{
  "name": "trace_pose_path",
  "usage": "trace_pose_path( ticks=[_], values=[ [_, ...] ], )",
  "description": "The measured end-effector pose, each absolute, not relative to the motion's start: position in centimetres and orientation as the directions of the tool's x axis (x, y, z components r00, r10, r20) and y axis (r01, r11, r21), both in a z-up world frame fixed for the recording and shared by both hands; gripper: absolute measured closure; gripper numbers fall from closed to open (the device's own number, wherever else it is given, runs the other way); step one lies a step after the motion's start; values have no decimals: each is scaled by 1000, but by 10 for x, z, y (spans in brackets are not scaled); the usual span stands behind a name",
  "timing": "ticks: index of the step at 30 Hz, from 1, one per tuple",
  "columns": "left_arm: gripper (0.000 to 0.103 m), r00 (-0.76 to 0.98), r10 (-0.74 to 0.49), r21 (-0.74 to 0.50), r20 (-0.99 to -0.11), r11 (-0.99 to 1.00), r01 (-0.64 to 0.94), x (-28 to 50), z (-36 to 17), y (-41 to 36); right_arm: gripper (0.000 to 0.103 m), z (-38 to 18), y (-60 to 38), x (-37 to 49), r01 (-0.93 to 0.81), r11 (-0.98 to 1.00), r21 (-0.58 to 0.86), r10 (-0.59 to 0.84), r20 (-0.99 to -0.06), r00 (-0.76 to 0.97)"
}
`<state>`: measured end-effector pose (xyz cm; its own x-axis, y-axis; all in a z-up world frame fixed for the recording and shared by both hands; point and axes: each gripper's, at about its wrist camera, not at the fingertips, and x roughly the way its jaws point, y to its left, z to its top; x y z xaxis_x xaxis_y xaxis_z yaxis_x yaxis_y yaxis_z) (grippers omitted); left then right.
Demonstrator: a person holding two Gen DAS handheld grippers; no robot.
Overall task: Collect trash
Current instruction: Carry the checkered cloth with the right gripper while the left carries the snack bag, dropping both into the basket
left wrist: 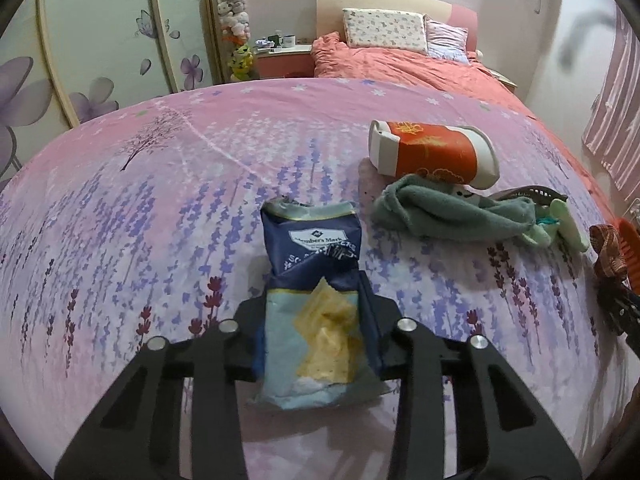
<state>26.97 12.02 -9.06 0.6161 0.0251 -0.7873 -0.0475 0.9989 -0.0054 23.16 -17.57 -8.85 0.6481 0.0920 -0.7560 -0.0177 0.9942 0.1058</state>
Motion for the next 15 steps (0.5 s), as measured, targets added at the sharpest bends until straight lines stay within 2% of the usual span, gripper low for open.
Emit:
trace_pose_path(
  ticks=[5, 15],
  values=[
    [68, 633, 12, -18, -774, 999, -40, 256, -80, 122, 77, -82, -185, 216, -14, 991, 134, 110, -739, 665],
    [68, 721, -51, -33, -691, 999, 39, 218, -20, 88, 76, -24, -206, 179, -1, 988, 155, 100, -635, 766]
  ],
)
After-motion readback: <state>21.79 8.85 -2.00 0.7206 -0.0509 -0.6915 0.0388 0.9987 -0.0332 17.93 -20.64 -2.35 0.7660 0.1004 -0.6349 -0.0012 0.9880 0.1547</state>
